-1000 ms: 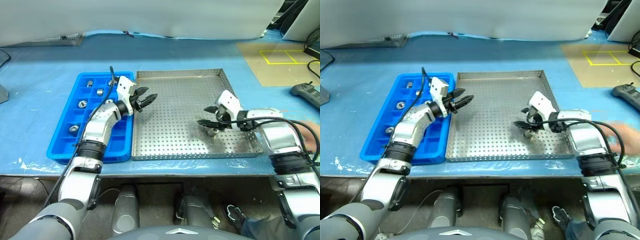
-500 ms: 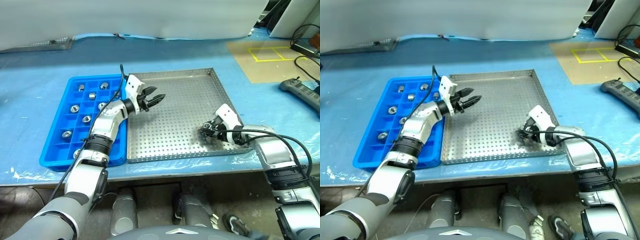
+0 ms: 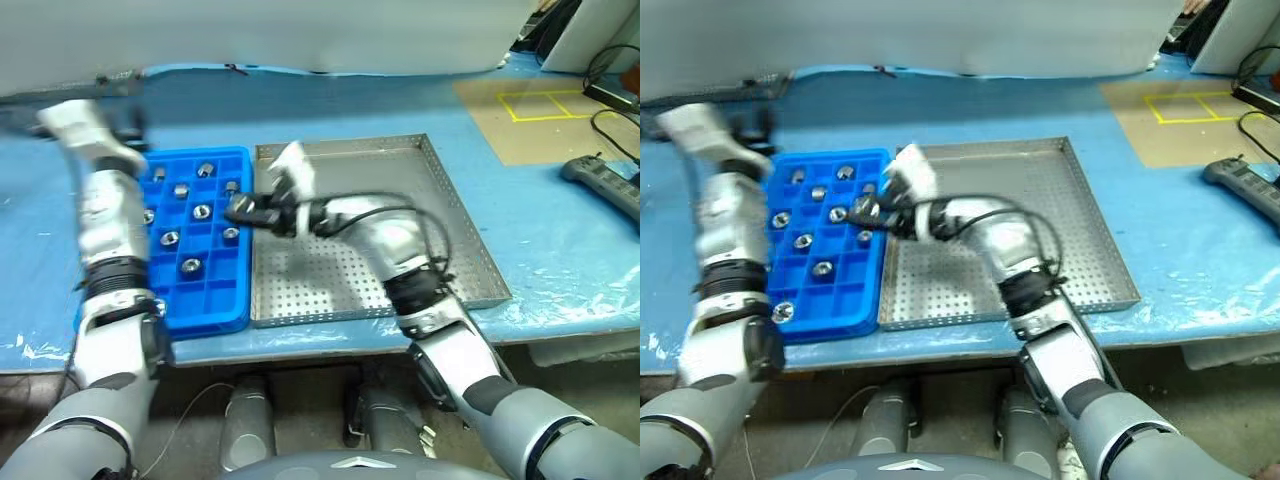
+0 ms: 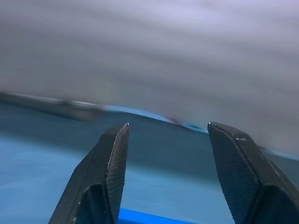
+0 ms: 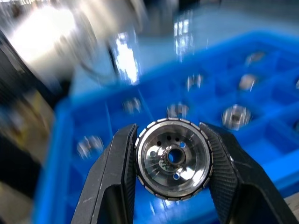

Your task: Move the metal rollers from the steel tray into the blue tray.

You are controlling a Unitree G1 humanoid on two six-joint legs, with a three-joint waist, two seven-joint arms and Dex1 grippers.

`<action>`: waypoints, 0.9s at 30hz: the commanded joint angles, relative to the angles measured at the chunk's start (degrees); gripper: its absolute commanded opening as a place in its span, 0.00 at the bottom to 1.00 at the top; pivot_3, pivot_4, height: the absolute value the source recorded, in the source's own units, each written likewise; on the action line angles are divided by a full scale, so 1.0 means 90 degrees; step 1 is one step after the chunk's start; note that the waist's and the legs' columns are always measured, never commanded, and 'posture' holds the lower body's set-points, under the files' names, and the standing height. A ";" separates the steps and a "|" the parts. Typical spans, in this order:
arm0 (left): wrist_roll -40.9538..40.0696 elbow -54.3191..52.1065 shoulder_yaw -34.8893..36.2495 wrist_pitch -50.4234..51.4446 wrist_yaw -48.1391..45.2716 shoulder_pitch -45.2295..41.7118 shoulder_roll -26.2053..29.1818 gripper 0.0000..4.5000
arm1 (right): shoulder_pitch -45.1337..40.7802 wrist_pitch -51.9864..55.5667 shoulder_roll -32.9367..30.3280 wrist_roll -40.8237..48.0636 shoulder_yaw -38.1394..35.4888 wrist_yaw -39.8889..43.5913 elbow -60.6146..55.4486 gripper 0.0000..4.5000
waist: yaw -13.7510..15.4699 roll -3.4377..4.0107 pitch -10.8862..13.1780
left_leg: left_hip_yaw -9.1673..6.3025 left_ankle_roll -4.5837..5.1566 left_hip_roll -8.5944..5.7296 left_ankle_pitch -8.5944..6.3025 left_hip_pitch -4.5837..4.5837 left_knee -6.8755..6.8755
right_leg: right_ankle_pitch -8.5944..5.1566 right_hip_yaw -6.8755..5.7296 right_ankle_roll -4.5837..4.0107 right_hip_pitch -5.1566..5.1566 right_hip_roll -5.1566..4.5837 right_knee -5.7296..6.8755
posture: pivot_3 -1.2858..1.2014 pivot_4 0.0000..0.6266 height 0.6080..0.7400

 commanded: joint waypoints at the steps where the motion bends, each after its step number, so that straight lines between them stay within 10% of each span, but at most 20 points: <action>1: 0.0248 -0.0273 0.0547 -0.0164 0.0973 0.0572 0.0515 0.62 | -0.0068 -0.0762 0.0184 -0.0262 0.0574 0.0812 0.0383 0.37 | 0.0160 -0.0013 -0.0006 | -0.0011 -0.0001 -0.0003 0.0000 -0.0032 -0.0002 | -0.0005 -0.0006 0.0010 -0.0015 -0.0003 -0.0007 | 0.64 0.24 1.00; 15: -0.0266 -0.0498 0.0477 0.0019 0.0440 0.0931 0.0781 0.62 | -0.0045 -0.0727 -0.0050 -0.0487 0.0652 0.1827 0.0404 0.37 | 0.0693 -0.0073 -0.0031 | -0.0082 -0.0015 -0.0001 -0.0007 0.0030 -0.0004 | -0.0046 -0.0022 0.0069 0.0033 -0.0006 0.0061 | 0.64 0.24 1.00; 18: -0.0293 -0.0543 0.0223 0.0017 0.0139 0.0854 0.0701 0.62 | -0.0011 -0.0760 -0.0012 -0.0550 0.0553 0.1652 0.0409 0.67 | 0.0684 -0.0075 -0.0032 | -0.0080 -0.0017 -0.0003 -0.0006 0.0037 -0.0005 | -0.0045 -0.0014 0.0068 0.0034 -0.0006 0.0061 | 0.63 0.24 1.00; 23: -0.1015 -0.0849 -0.0609 0.0231 -0.1828 0.0338 0.0148 0.62 | -0.0330 -0.0392 0.0167 0.0506 -0.1207 0.0834 0.0216 0.72 | 0.0684 -0.0077 -0.0031 | -0.0066 -0.0035 -0.0003 0.0006 0.0014 -0.0004 | -0.0025 -0.0009 0.0030 0.0022 -0.0005 0.0070 | 0.59 0.24 1.00; 27: -0.1019 -0.0528 -0.2004 0.0931 -0.4052 -0.0339 -0.0468 0.62 | -0.0869 -0.1070 -0.0075 0.1645 -0.4008 -0.1924 0.0790 0.72 | 0.0630 -0.0070 -0.0024 | -0.0029 -0.0049 -0.0004 0.0018 -0.0044 0.0042 | -0.0012 -0.0009 0.0007 -0.0006 -0.0009 0.0078 | 0.52 0.24 1.00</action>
